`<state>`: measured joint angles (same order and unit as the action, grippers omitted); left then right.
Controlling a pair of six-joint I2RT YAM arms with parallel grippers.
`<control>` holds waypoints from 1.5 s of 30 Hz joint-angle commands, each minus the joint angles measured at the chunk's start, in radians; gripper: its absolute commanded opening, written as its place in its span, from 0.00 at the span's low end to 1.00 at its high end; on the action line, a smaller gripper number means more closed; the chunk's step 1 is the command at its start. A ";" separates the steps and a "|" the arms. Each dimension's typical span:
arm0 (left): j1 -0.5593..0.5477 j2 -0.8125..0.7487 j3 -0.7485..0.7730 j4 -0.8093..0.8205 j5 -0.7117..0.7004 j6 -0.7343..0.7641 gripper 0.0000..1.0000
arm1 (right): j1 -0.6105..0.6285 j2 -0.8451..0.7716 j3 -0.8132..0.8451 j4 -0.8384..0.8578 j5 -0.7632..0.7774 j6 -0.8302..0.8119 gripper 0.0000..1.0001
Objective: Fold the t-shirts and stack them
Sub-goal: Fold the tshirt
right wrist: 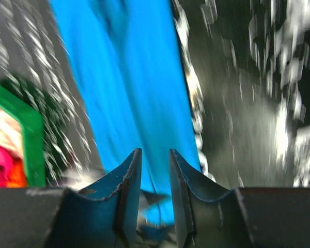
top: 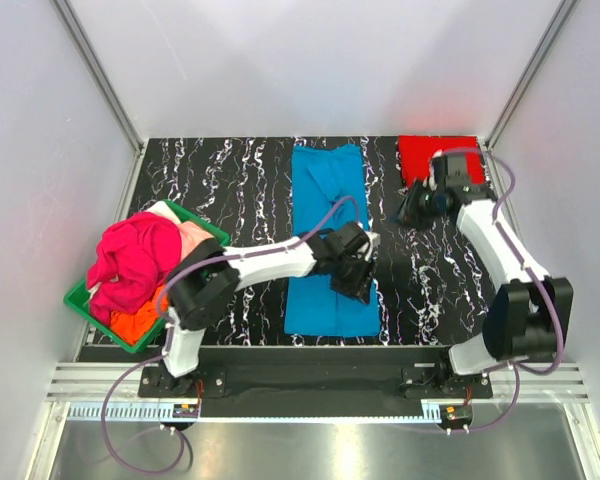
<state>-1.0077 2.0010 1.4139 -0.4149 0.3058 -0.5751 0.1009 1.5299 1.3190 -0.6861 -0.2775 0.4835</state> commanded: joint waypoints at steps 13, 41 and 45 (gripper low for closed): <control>-0.032 -0.285 -0.311 0.082 -0.079 -0.164 0.44 | 0.057 -0.251 -0.345 -0.026 -0.022 0.083 0.35; -0.092 -0.182 -0.317 0.088 -0.168 -0.253 0.00 | 0.057 -0.255 -0.354 0.003 -0.019 0.053 0.37; -0.094 -0.218 -0.296 0.039 -0.191 -0.236 0.00 | 0.057 -0.243 -0.356 0.007 -0.026 0.053 0.37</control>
<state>-1.0954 1.8324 1.0901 -0.3283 0.1707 -0.8356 0.1555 1.3010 0.9535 -0.7010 -0.2996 0.5499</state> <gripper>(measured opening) 0.009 0.365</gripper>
